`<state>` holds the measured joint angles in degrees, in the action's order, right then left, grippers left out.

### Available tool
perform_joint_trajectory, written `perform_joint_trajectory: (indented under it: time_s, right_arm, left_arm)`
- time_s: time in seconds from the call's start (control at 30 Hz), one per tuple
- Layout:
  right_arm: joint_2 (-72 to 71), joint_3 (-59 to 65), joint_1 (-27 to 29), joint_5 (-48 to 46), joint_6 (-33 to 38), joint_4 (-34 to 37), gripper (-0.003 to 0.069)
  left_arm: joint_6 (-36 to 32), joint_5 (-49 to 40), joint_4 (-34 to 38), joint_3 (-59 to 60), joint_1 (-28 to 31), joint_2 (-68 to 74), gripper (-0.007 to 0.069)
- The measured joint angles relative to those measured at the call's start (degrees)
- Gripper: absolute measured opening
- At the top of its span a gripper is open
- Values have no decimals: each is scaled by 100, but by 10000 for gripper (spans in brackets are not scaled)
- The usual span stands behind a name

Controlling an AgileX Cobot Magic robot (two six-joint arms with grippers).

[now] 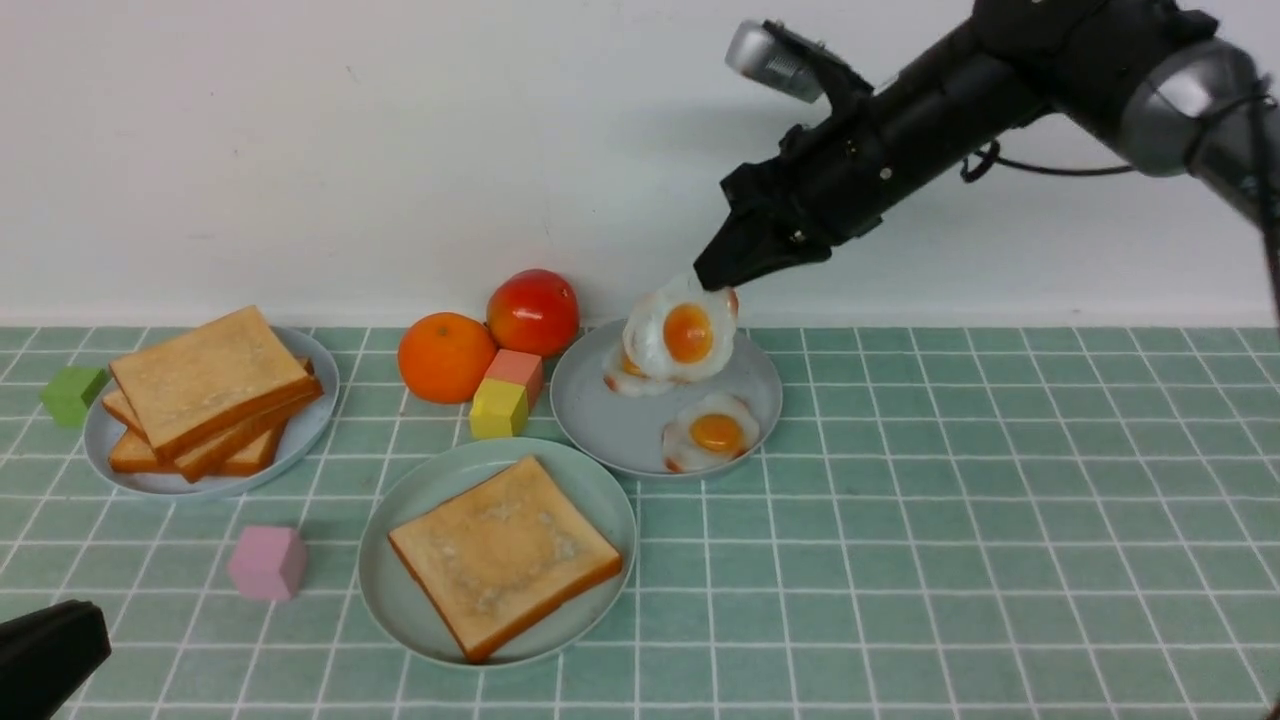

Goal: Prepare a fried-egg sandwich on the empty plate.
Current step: Use the right arm to place the fried egg on the slice of bread in the middle

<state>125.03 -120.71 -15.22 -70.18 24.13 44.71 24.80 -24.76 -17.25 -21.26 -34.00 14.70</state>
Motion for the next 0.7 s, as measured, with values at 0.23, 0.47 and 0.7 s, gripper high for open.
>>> perform_joint_trajectory:
  time_s: [0.23, 0.47, 0.7]
  right_arm:
    - [-210, 1853, -620, 463, 979, 1586, 58]
    - [265, 2097, -932, 1238, 1389, 2500, 58]
    - [655, 2103, -939, 1630, 1416, 2650, 58]
  left_arm:
    - [0, -7, -1, 0, 0, 0, -6]
    - [0, -7, -1, 0, 0, 0, -2]
    - [0, -22, 10, 0, 0, 0, -2]
